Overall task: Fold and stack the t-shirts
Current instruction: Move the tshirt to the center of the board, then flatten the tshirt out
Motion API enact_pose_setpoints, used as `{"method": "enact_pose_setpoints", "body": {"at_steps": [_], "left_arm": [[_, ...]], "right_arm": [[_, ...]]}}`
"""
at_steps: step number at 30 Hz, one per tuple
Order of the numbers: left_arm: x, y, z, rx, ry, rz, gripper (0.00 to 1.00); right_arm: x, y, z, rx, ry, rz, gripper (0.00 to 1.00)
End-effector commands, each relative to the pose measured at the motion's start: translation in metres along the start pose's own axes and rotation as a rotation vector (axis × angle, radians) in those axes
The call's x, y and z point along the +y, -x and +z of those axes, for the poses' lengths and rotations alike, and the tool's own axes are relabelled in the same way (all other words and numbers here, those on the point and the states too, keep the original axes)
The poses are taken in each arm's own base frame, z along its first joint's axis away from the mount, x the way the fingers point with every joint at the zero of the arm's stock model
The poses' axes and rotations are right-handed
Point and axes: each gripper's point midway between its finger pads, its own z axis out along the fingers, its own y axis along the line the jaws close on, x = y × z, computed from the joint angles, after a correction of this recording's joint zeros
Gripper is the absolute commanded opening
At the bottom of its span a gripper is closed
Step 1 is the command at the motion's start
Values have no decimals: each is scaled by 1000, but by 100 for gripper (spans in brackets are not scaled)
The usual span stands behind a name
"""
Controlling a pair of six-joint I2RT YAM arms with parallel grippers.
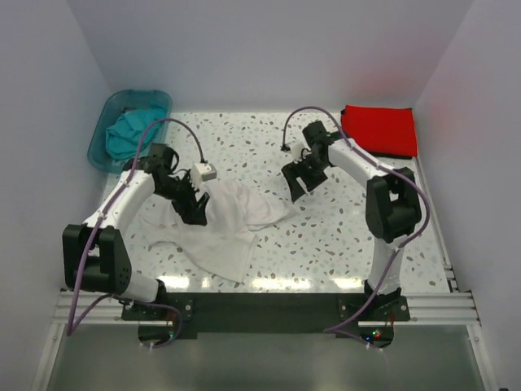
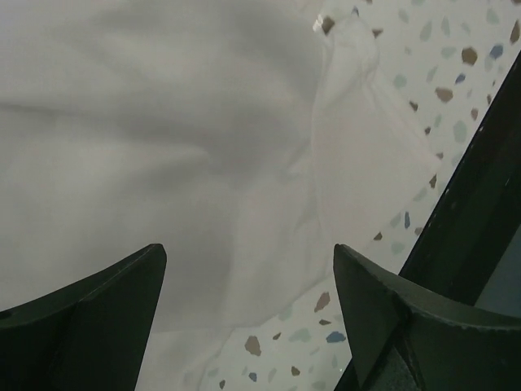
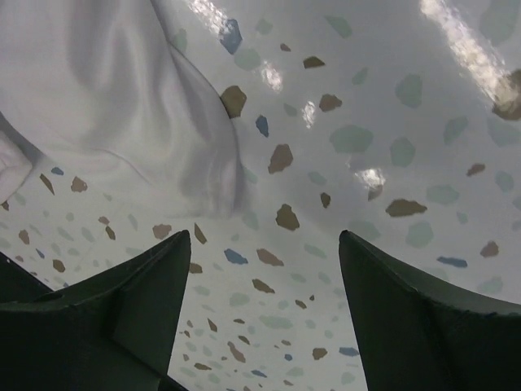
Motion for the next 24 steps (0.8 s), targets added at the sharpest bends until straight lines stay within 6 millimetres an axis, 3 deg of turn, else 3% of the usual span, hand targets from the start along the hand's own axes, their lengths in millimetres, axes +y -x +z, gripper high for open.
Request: {"method": "enact_pose_setpoints", "body": {"at_steps": [1, 6, 12, 15, 16, 18, 19, 22, 23, 24], "left_arm": [[3, -33, -3, 108, 91, 160, 89], [11, -76, 12, 215, 130, 180, 89], [-1, -89, 29, 254, 70, 217, 89], [-3, -93, 43, 286, 60, 260, 89], [-2, -97, 47, 313, 67, 272, 87], [6, -104, 58, 342, 77, 269, 81], [12, -106, 59, 359, 90, 261, 78], [23, -101, 69, 383, 73, 231, 53], [29, -94, 73, 378, 70, 227, 41], [31, -87, 75, 367, 67, 226, 36]], "right_arm": [[8, 37, 15, -55, -31, -51, 76], [21, 45, 49, -8, -21, -71, 76], [40, 30, 76, 63, 89, -40, 70], [46, 17, 81, 102, 131, -29, 51], [47, 15, 82, 107, 136, -28, 39], [46, 15, 78, 107, 142, -21, 22], [45, 14, 74, 109, 143, -15, 1], [29, 20, 56, 65, 131, 31, 0], [13, 21, 46, 43, 120, 69, 0], [6, 23, 38, 24, 117, 86, 0]]}}
